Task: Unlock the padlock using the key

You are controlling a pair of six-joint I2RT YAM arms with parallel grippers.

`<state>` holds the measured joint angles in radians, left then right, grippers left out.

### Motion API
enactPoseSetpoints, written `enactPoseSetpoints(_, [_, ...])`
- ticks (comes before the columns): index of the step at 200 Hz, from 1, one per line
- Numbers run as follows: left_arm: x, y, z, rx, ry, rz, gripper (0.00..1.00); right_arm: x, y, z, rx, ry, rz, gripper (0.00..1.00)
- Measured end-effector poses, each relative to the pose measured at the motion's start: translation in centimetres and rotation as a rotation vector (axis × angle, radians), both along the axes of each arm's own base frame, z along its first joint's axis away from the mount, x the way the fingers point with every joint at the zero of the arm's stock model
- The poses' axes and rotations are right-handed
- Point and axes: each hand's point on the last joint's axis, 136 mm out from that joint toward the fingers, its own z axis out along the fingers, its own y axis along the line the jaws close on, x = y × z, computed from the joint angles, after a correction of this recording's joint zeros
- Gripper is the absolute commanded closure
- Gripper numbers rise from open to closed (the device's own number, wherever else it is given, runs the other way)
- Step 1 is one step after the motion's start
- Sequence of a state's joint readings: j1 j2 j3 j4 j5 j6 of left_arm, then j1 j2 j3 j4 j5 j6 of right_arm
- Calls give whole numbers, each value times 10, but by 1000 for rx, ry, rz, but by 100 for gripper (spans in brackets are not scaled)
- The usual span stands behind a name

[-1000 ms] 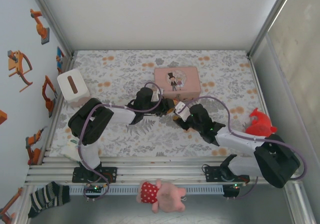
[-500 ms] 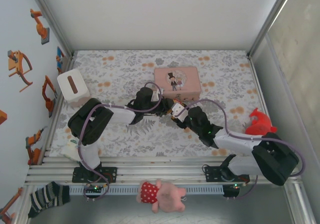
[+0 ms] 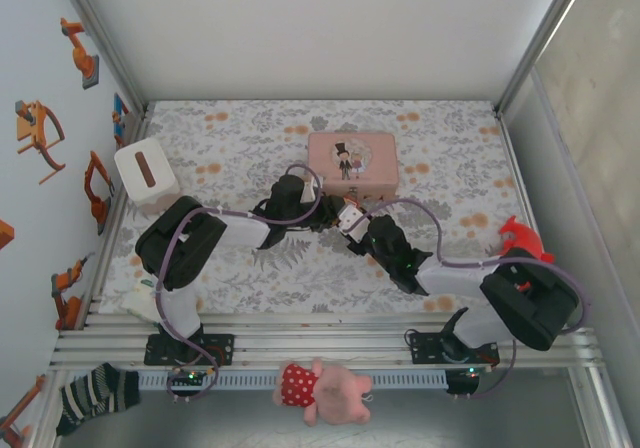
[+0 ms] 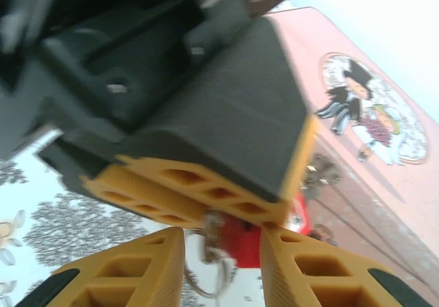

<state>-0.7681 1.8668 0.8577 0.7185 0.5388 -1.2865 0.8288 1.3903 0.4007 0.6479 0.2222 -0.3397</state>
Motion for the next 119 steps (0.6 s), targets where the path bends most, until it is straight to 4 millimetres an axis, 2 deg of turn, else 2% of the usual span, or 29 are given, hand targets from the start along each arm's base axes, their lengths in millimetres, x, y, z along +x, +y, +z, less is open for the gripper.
enactPoseSetpoints(53, [-12,-15,-4,-42,15,-39,100,-18,-11,-7,16,-4,-12,63])
enactPoseSetpoints(84, [-17,-22,-6,-51,6,-45,100,-19,-17,-6,13,-15,-28,63])
enactPoseSetpoints(119, [-18,-27,-8,-59,-1,-33,100,-16,-21,-7,5,-18,-59,69])
